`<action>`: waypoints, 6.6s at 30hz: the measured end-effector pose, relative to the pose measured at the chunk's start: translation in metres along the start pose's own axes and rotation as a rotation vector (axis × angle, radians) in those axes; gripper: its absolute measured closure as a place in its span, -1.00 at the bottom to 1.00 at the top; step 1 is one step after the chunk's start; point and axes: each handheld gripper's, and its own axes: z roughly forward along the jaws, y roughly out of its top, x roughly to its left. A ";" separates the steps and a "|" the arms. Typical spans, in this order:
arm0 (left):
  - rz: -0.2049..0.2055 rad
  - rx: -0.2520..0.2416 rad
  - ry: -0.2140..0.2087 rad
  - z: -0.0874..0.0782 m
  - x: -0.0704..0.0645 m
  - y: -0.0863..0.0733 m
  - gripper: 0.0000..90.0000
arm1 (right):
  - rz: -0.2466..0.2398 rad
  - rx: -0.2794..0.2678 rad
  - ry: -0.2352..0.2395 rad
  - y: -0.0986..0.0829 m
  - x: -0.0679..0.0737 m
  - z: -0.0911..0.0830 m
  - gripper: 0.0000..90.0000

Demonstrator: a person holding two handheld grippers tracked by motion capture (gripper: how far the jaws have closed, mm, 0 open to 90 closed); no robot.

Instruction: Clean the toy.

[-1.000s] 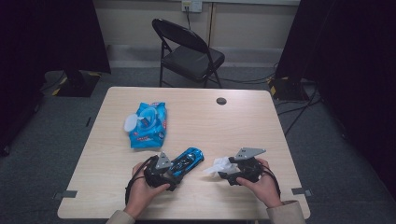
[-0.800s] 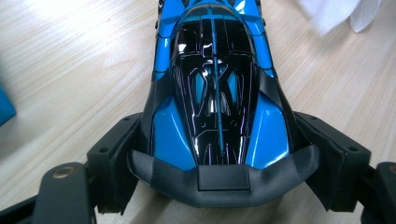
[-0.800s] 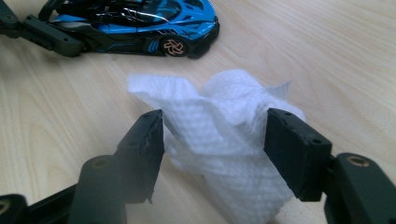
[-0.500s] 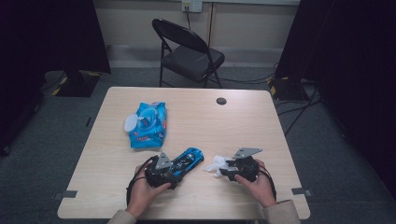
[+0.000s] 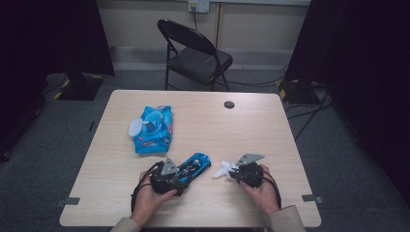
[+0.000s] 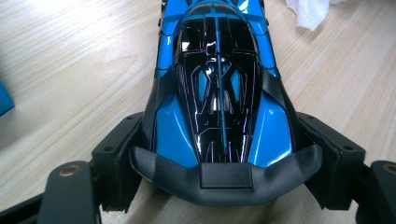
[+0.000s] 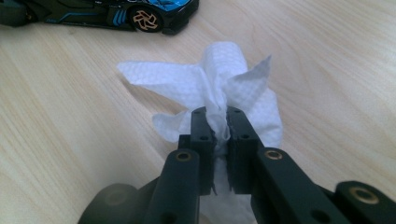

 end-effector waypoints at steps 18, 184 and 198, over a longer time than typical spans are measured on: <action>-0.007 -0.002 0.005 0.000 -0.001 0.000 -0.47 | 0.006 -0.158 0.224 0.062 0.045 0.000 0.90; -0.017 -0.003 0.017 0.000 -0.003 -0.001 -0.46 | 0.081 -0.219 0.120 0.071 0.018 0.063 0.87; -0.018 -0.003 0.018 0.000 -0.003 -0.001 -0.46 | 0.121 -0.222 0.061 0.063 0.008 0.062 0.87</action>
